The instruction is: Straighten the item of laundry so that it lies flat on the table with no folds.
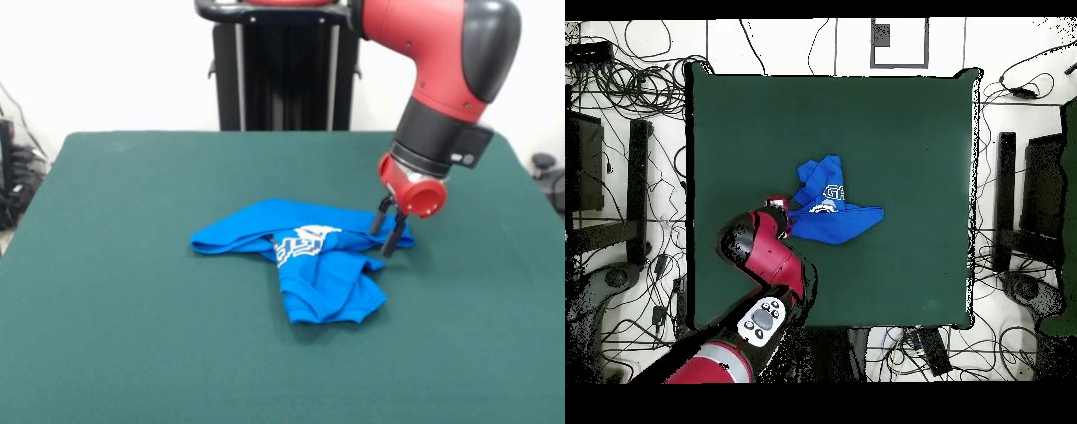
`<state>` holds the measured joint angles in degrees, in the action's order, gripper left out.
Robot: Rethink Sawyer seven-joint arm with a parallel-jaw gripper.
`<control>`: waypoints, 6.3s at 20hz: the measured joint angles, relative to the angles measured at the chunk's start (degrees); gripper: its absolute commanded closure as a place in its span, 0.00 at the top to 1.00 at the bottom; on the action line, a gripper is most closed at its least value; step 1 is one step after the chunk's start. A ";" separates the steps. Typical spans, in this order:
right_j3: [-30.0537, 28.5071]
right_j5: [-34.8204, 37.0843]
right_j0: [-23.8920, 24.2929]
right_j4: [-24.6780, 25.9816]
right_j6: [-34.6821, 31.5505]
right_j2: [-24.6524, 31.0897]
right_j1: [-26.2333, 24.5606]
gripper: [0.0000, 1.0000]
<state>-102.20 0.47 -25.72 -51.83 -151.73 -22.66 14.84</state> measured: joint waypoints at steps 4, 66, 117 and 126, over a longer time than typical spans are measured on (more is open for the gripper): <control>0.00 0.00 -0.34 0.00 0.00 0.00 -0.08 1.00; -1.18 4.38 -3.64 9.30 0.00 -2.74 3.16 0.00; -6.86 11.33 8.32 30.41 0.00 -1.14 18.70 1.00; -6.85 11.33 5.38 23.97 0.00 -1.41 16.83 1.00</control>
<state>-109.05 11.80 -20.33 -27.86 -151.73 -24.07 31.67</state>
